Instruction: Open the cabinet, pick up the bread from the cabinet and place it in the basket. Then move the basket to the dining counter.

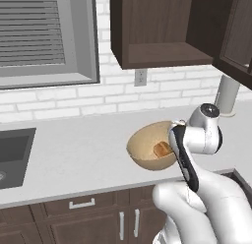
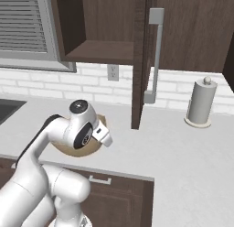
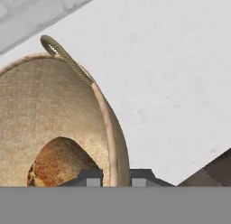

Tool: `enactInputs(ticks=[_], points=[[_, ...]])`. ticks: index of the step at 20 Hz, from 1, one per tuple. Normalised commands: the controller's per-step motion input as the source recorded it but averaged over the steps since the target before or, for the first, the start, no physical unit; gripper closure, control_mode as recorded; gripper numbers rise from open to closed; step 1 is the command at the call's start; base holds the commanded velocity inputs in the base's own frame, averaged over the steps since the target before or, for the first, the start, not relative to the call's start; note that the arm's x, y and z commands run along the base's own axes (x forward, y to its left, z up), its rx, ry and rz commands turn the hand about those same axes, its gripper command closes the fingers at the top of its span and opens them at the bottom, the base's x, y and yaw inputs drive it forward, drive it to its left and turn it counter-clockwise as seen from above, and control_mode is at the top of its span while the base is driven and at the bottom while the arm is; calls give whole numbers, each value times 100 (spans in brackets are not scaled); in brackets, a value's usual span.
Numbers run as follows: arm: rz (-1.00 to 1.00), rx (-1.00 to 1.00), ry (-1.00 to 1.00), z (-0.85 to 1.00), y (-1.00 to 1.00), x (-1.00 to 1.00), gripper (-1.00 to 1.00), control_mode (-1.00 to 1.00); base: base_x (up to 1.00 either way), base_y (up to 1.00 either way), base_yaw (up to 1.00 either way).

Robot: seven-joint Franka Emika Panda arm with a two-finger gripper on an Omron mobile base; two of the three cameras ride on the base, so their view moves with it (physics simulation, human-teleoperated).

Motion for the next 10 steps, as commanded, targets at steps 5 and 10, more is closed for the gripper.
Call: enactInputs(ticks=[5,10], points=[[-14,2,-4,53,0,-31,100,-100,0,0,0],[-19,6,-1,43,-1,-33,100,-100,0,0,0]])
